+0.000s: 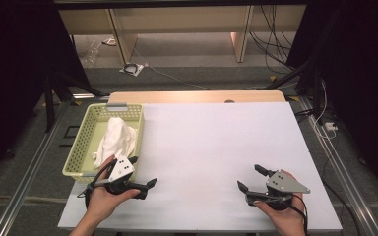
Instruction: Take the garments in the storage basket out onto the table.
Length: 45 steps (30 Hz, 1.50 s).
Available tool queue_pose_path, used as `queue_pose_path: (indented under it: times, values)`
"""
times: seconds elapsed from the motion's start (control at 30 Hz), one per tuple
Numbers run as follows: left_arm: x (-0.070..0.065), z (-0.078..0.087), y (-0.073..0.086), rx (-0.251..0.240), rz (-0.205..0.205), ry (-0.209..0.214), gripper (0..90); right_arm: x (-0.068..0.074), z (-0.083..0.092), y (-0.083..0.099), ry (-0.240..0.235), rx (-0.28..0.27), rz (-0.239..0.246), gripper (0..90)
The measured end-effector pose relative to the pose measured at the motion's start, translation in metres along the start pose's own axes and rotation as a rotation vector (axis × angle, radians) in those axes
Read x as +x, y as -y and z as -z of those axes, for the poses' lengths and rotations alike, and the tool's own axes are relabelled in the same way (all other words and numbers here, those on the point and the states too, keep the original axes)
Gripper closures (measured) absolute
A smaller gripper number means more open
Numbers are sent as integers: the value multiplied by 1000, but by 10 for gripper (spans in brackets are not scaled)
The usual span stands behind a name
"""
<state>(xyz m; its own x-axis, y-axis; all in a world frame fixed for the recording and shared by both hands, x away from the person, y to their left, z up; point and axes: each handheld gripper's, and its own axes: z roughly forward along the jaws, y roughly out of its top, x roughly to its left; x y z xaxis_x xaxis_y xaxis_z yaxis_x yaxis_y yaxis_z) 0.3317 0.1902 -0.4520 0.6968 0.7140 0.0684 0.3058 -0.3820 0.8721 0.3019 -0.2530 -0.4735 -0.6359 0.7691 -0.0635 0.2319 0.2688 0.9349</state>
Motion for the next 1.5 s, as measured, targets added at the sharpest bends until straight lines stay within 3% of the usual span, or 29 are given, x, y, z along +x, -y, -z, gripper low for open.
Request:
queue_pose_path:
  times: [0.47, 0.67, 0.83, 1.1, 1.5]
  values:
    - [1, 1, -1, 1, 13, -6, 40, 2, -1, 0, 2, 5, 6, 201]
    - [7, 3, -7, 34, 31, -32, 48, 2, 0, -1, 2, 4, 2, 199]
    - [12, 6, -13, 26, 44, -51, 47, 3, 0, -1, 2, 13, 10, 199]
    - [36, 14, -25, 32, 68, -106, 48, 3, -2, -1, -2, 11, 6, 197]
    - [84, 14, -44, 62, 110, -192, 50, 4, -3, -2, -2, 23, 6, 196]
